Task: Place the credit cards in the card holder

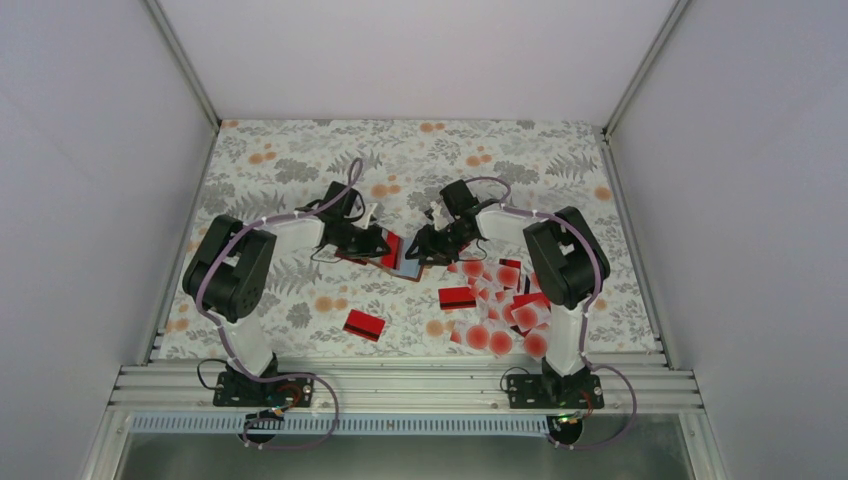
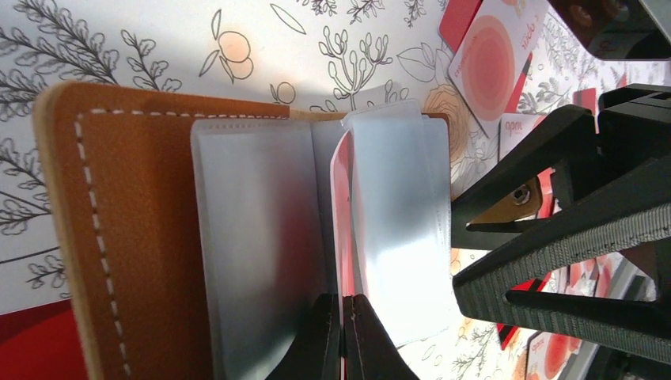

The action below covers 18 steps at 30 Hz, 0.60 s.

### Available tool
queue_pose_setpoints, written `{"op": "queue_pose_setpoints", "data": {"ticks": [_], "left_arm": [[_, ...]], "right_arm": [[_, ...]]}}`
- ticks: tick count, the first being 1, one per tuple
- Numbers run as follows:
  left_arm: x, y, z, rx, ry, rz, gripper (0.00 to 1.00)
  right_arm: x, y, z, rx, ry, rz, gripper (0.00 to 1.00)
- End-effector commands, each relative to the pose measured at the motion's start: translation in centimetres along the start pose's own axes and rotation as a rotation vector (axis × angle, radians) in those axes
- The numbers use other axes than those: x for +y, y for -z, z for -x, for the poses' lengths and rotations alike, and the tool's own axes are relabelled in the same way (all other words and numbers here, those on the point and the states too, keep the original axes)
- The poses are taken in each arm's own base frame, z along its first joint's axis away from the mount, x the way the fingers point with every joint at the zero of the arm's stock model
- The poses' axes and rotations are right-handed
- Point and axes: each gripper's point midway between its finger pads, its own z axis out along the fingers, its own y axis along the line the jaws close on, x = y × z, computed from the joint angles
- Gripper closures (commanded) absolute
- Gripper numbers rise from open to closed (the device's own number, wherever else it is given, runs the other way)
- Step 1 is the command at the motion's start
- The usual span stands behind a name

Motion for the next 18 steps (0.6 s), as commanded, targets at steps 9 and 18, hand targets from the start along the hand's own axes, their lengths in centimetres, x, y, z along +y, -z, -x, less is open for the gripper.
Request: {"op": "queue_pose_setpoints", "data": {"ticks": [9, 18], "left_arm": [[0.7, -1.7, -1.5, -0.008, 0.076, -0.103, 0.98], [0.6, -2.4, -2.8, 0.040, 0.066, -0.151, 0.98]], "right_arm": [[-7.0, -2.8, -3.6, 0.096, -0.112, -0.204, 0.55], [-6.3, -2.1, -2.8, 0.063, -0.087, -0.213, 0.55]]}}
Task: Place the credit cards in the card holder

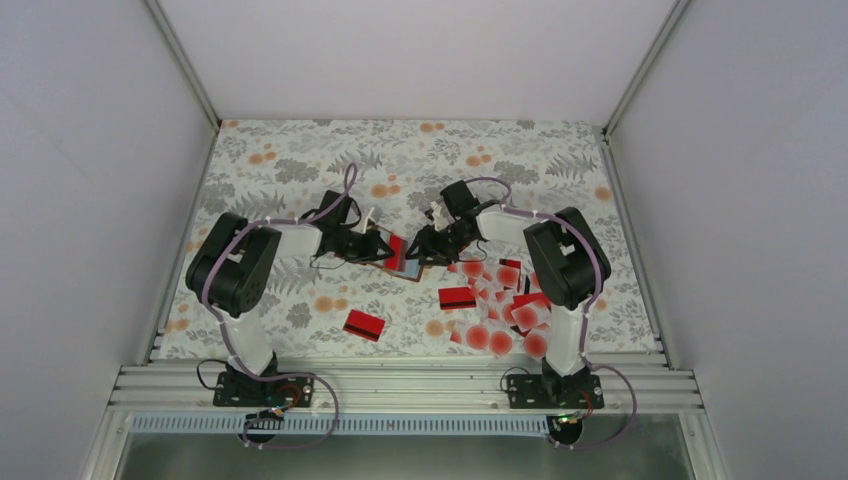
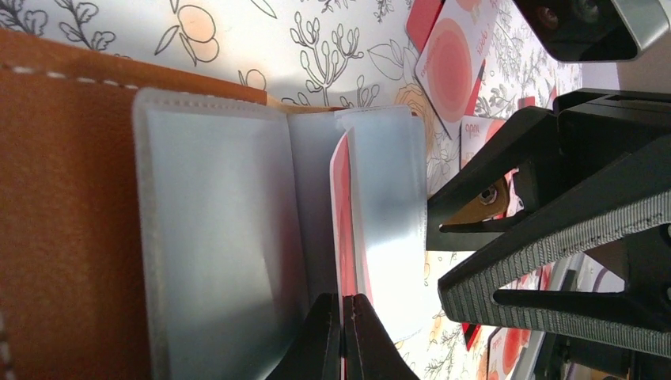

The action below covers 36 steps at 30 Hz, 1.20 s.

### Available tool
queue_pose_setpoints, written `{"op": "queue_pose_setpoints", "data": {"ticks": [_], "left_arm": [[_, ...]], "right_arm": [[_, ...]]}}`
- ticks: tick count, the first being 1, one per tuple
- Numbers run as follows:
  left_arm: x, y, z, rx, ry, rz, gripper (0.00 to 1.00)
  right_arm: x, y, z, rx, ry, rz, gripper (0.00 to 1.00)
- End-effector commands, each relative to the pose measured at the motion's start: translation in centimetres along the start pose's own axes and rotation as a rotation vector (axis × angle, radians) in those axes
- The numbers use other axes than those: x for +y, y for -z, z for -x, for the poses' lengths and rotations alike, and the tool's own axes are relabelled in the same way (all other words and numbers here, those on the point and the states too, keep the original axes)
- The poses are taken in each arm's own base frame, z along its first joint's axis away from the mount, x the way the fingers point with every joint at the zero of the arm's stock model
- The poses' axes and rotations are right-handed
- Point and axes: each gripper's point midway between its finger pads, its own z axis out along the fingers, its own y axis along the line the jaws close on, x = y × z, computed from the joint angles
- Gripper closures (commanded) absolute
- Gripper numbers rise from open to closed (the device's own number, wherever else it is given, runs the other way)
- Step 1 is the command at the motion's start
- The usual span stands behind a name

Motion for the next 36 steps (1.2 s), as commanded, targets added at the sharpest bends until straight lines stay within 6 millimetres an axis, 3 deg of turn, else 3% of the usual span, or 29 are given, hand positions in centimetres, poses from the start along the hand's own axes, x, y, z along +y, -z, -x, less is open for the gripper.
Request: {"op": "queue_pose_setpoints", "data": {"ticks": [1, 12, 19, 23, 29, 36], "left_arm": [[1.4, -1.2, -2.3, 0.080, 0.015, 0.008, 0.98], [1.0, -2.9, -3.4, 0.218, -0.036, -0.109, 0.98], [1.7, -3.3, -3.6, 0.238, 0.012, -0.099, 0.97], [1.2, -3.2, -4.0, 0.235, 0.031, -0.101, 0.90], [1.0, -3.0, -3.7, 0.242, 0.012, -0.010, 0.67], [1.4, -2.6, -2.2, 0.241, -0.072, 0.178, 0.63]], "right_arm": [[-6.2, -2.0, -2.4, 0.062, -0.082, -0.224, 0.55], [-5.5, 1.0, 0.0, 0.019, -0.018, -0.251, 0.52], [-6.2, 0.2, -0.8, 0.032, -0.054, -0.214, 0.52], [-6.1, 0.0, -0.9, 0.030, -0.069, -0.194, 0.52], [-5.8, 0.0, -0.5, 0.026, -0.062, -0.186, 0.53], [-5.9, 0.0, -0.8, 0.034, -0.057, -0.191, 0.53]]}}
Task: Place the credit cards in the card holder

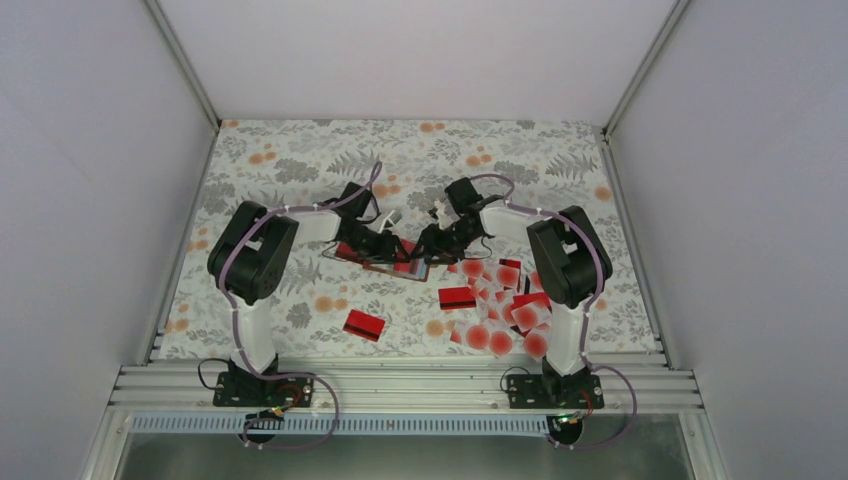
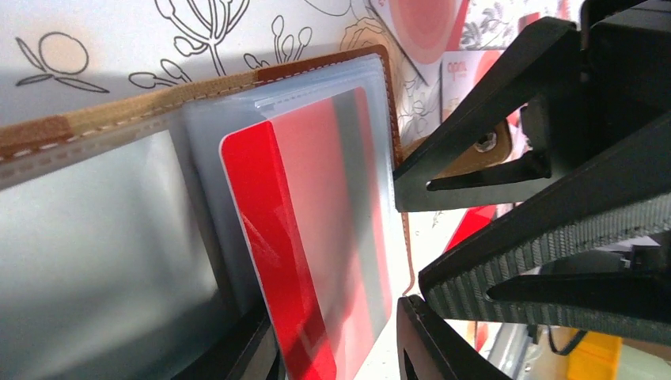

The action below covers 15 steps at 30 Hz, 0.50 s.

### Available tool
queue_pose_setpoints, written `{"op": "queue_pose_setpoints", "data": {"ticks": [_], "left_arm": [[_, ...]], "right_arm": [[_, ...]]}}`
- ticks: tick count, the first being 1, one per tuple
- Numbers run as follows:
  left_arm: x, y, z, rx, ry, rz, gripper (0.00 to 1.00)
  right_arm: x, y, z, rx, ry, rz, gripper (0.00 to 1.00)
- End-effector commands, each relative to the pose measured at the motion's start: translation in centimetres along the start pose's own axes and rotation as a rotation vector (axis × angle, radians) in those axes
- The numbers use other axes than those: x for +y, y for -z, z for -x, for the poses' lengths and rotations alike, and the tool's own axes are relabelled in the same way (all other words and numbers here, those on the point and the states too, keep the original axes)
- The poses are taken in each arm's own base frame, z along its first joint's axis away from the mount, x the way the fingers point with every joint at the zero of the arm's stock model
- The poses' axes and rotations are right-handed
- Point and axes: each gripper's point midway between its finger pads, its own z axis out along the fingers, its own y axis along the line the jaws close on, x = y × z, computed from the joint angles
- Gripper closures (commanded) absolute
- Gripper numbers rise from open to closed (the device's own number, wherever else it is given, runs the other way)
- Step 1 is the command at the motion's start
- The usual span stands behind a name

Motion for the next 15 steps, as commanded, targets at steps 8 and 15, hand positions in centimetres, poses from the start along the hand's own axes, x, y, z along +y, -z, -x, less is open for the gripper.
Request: {"op": "queue_pose_setpoints", "data": {"ticks": [8, 15], "left_arm": [[3.2, -1.9, -1.4, 0.095, -0.037, 0.325, 0.63], [3.2, -2.9, -0.8, 0.108, -0.064, 0.410, 0.66]], "right_arm": [[-4.0, -0.7, -0.3, 0.009, -0.066, -0.099, 0.53], [-3.7, -0.3, 0.2, 0.004, -0.067, -0.048, 0.53]]}}
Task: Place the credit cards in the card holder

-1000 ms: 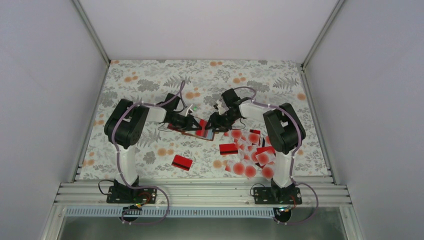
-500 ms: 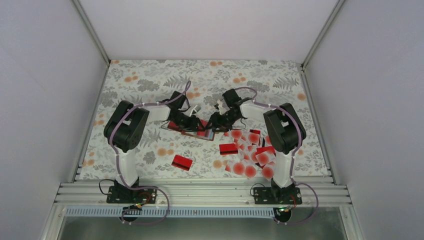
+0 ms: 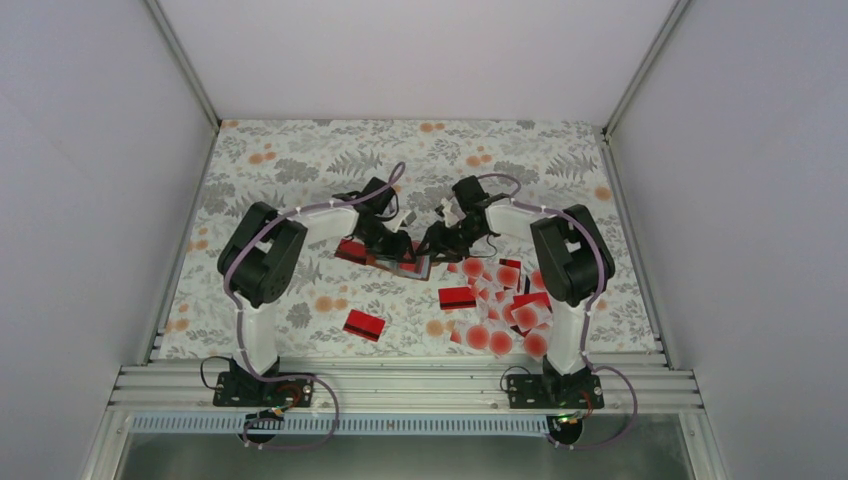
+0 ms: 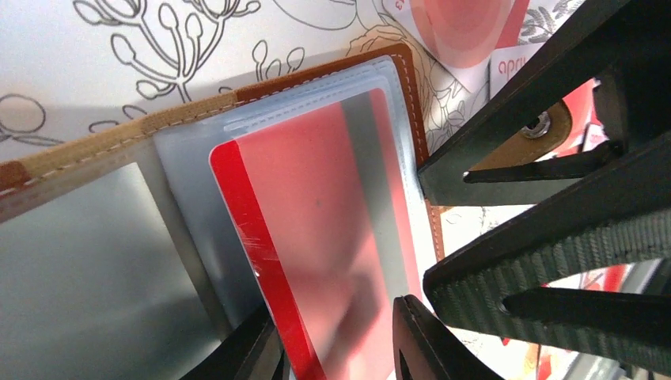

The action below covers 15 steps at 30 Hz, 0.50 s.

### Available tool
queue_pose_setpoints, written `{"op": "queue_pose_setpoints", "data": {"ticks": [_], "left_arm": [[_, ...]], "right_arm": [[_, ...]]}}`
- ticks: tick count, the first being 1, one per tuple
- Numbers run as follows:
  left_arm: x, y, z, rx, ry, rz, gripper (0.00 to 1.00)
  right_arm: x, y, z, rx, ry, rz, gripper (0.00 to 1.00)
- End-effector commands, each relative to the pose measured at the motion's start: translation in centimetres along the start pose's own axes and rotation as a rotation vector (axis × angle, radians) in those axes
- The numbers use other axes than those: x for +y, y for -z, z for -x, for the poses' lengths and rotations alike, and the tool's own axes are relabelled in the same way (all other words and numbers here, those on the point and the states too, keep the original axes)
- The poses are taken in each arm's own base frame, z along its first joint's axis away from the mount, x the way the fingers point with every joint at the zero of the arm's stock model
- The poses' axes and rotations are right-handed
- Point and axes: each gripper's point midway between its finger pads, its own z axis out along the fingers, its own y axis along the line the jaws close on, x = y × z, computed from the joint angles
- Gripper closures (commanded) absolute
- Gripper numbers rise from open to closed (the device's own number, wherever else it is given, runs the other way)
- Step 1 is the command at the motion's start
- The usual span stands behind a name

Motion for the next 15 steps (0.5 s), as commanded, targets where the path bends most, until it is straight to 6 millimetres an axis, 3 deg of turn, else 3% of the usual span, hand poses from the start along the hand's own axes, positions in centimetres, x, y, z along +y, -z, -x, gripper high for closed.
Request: {"op": "queue_pose_setpoints", "data": {"ticks": [1, 6, 15], "left_arm": [[3.1, -2.6, -1.4, 0.063, -0.001, 0.186, 0.66], [3.1, -1.1, -1.0, 0.051, -0.008, 0.256, 0.60], [0.2, 4.2, 1.3, -0.057, -0.025, 0.265, 0.53]], "right_arm": [[-3.0, -1.0, -0.2, 0.014, -0.041, -0.060, 0.53], [-2.8, -0.2, 0.2, -0.002, -0.041, -0.051, 0.53], [-0.1, 1.4, 0.3, -0.006, 0.007, 0.062, 0.52]]}}
